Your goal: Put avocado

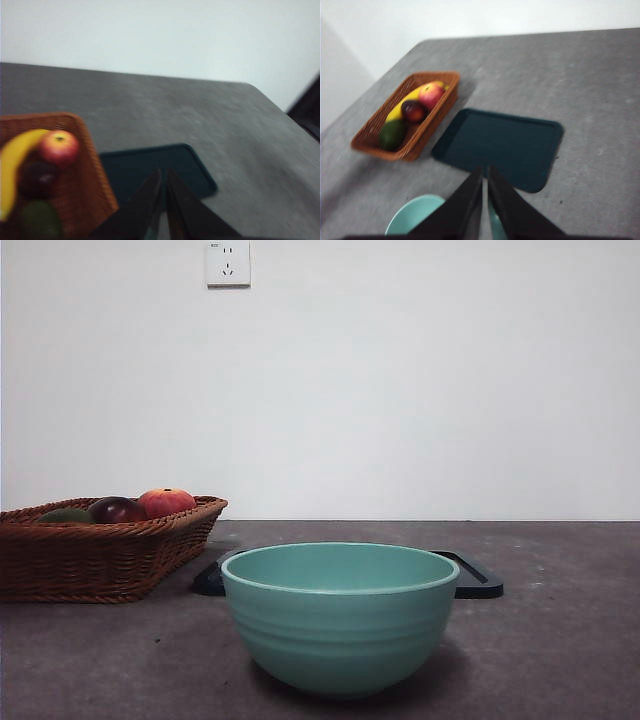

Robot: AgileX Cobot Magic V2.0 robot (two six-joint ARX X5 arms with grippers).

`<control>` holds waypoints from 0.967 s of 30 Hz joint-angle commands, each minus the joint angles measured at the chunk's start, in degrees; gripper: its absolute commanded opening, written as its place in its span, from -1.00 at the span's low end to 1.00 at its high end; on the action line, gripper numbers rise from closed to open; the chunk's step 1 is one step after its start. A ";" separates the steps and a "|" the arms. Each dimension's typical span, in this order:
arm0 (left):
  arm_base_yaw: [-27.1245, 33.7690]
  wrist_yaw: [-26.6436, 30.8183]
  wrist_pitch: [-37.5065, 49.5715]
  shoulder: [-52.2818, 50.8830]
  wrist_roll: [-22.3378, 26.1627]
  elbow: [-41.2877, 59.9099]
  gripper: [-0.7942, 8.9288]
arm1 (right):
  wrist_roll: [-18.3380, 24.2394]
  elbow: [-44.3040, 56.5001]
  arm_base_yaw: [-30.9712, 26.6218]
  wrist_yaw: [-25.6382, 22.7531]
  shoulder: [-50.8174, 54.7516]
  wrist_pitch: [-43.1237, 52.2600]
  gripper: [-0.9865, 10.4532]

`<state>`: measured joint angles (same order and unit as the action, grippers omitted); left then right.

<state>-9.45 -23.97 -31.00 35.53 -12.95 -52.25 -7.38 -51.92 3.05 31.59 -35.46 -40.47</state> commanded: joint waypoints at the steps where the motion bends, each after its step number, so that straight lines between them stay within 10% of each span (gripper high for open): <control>1: -1.77 -0.52 0.04 -0.31 0.66 -1.29 -0.80 | 3.43 -1.53 1.77 1.29 -0.37 -1.16 -0.81; 16: -3.37 -1.88 -8.26 -3.69 0.07 -1.29 -0.74 | 5.07 -1.55 5.14 5.92 -0.26 -2.25 -0.69; 23: -3.37 -1.88 -7.93 -3.69 0.90 -1.29 0.46 | 4.81 -1.55 5.11 5.66 -0.37 -2.19 0.15; 29: -3.37 -1.86 -7.98 -3.69 0.83 -1.29 0.49 | 4.61 -1.55 5.11 2.82 -0.37 -2.05 0.19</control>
<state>-12.64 -25.58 -39.79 31.57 -12.58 -52.34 -2.96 -52.60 7.90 34.65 -35.42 -43.05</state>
